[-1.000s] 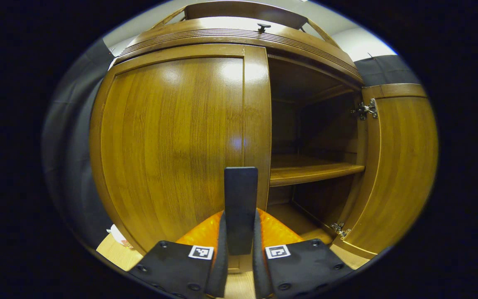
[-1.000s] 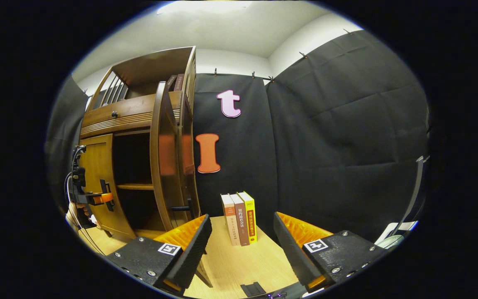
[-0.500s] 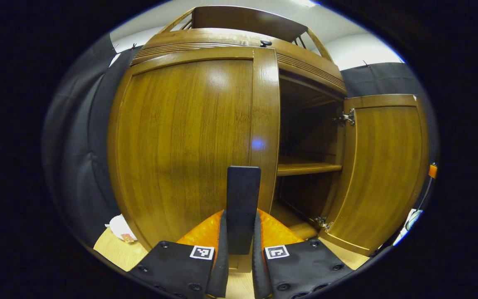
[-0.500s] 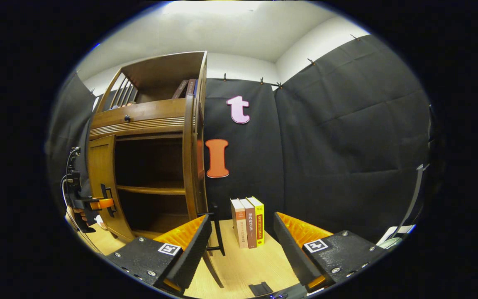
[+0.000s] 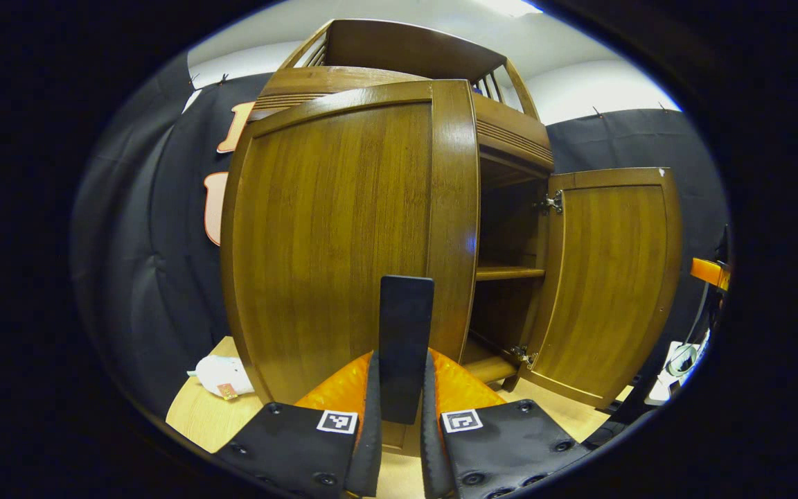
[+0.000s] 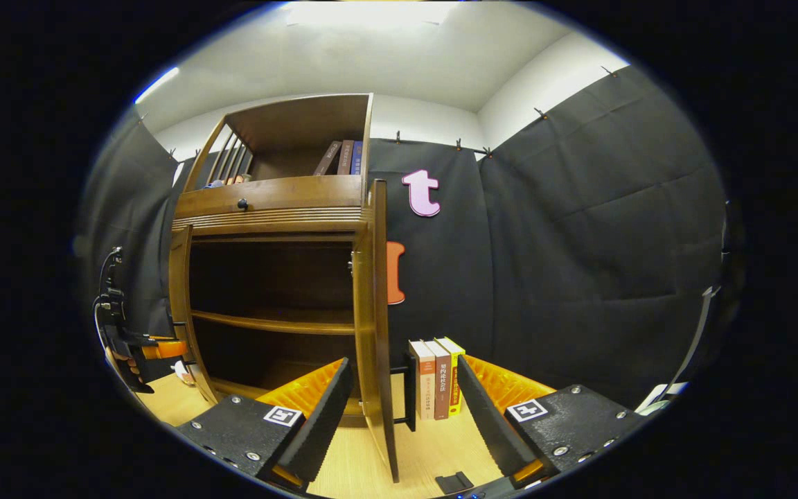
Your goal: Open the right door of the double-door shoe cabinet with the right hand, and open the left door with the left hand.
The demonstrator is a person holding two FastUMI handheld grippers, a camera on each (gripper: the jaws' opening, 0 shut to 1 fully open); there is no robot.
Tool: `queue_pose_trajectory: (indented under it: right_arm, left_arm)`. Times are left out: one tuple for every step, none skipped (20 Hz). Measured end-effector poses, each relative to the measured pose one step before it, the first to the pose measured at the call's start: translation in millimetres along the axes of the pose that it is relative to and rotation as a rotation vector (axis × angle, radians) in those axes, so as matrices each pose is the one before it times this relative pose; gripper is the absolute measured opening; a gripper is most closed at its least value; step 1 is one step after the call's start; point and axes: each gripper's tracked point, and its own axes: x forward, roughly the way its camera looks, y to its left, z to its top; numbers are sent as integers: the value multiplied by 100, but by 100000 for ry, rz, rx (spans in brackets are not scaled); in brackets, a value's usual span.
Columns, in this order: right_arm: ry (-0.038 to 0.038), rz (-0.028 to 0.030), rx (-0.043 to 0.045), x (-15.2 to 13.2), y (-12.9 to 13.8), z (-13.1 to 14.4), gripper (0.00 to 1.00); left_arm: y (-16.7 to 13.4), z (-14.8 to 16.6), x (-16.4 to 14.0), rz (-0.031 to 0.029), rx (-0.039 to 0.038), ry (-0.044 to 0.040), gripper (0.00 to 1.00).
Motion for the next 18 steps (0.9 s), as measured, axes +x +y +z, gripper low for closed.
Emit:
queue_pose_trajectory:
  right_arm:
    - [-133, 593, -97, -112, 428, 105, 92]
    - [-149, 623, -54, -63, 450, 69, 92]
    - [-63, 760, 34, -58, 474, 66, 92]
    - [-23, 763, 162, 59, 499, -60, 92]
    - [-43, 883, 133, -37, 438, 98, 92]
    - [-107, 771, 33, -54, 443, 105, 92]
    - [-76, 731, -134, -4, 482, 51, 92]
    - [-206, 908, -336, 10, 512, -59, 92]
    - [-125, 766, -340, -18, 456, -25, 92]
    - [-106, 823, -246, 92, 394, -71, 92]
    - [95, 748, -139, 27, 437, -63, 92]
    - [180, 693, -22, 67, 356, -7, 98]
    - [114, 592, 110, 37, 363, -91, 98]
    - [54, 653, 159, 113, 333, 62, 98]
    - [-135, 823, 36, -26, 400, 51, 98]
    - [-61, 757, -96, 100, 529, -89, 98]
    - [-91, 563, -52, 88, 417, 39, 98]
    - [-162, 568, 26, 227, 421, 104, 98]
  left_arm:
    - [291, -157, -447, 53, 209, 114, 30]
    - [238, -39, -501, 300, 313, 118, 30]
    - [310, -42, -648, 504, 449, 40, 30]
    - [395, -10, -682, 442, 580, 135, 30]
    - [443, 67, -713, 415, 320, -45, 30]
    - [417, 20, -588, 267, 196, 174, 30]
    - [330, -34, -514, 302, -353, 92, 30]
    - [421, -13, -375, 348, -286, 116, 30]
    - [359, -89, -351, 478, -95, -69, 30]
    - [448, 32, -473, 677, 190, -76, 30]
    - [471, 63, -381, 628, 203, -93, 30]
    - [351, 173, -376, 866, 190, 40, 30]
    - [347, 32, -581, 891, 328, 62, 30]
    - [500, 103, -473, 1010, 31, 303, 29]
    - [430, 90, -348, 1094, 474, -119, 23]
    - [511, 38, -425, 609, 1339, 3, 23]
    - [472, -76, -382, 424, 739, -462, 23]
    - [584, -83, -341, 836, -379, -103, 23]
